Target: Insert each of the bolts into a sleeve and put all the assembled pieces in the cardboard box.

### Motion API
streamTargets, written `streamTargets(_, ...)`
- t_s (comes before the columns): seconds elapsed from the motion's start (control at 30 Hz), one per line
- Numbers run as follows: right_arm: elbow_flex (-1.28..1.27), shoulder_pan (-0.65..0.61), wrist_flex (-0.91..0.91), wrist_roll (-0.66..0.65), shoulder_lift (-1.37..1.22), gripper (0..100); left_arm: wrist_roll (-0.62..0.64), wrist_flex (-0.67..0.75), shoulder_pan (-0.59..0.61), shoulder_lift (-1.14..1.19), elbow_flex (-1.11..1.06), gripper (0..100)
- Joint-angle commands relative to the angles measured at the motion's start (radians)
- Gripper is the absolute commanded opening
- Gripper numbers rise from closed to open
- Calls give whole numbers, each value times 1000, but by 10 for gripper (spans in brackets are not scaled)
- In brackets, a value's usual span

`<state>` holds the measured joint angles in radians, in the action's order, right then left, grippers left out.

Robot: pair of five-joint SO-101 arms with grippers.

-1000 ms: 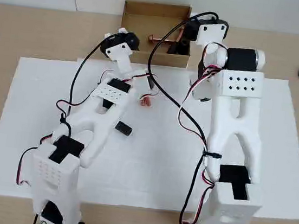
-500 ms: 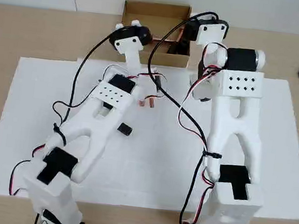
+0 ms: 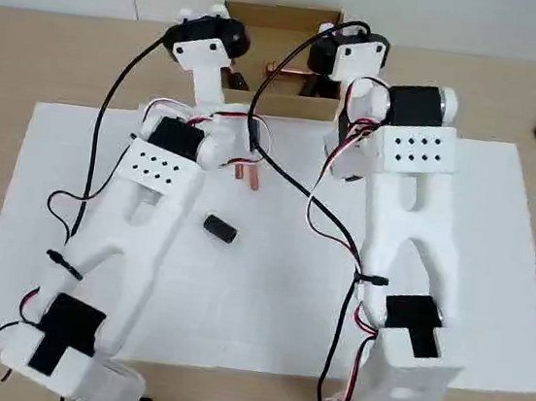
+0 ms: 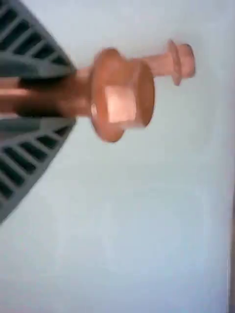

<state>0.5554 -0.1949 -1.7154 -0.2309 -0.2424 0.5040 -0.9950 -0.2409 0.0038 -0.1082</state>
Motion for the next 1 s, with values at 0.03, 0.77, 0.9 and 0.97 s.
streamTargets(0.03,5,2,-8,41,64,3,-51,-72,8,-81,28,6)
streamTargets(0.77,5,41,4,166,71,4,-272,-104,161,-21,28,6)
streamTargets(0.9,5,-13,7,170,74,6,-272,-104,161,-124,27,6)
streamTargets(0.97,5,-42,7,170,102,9,-272,-106,161,-173,24,6)
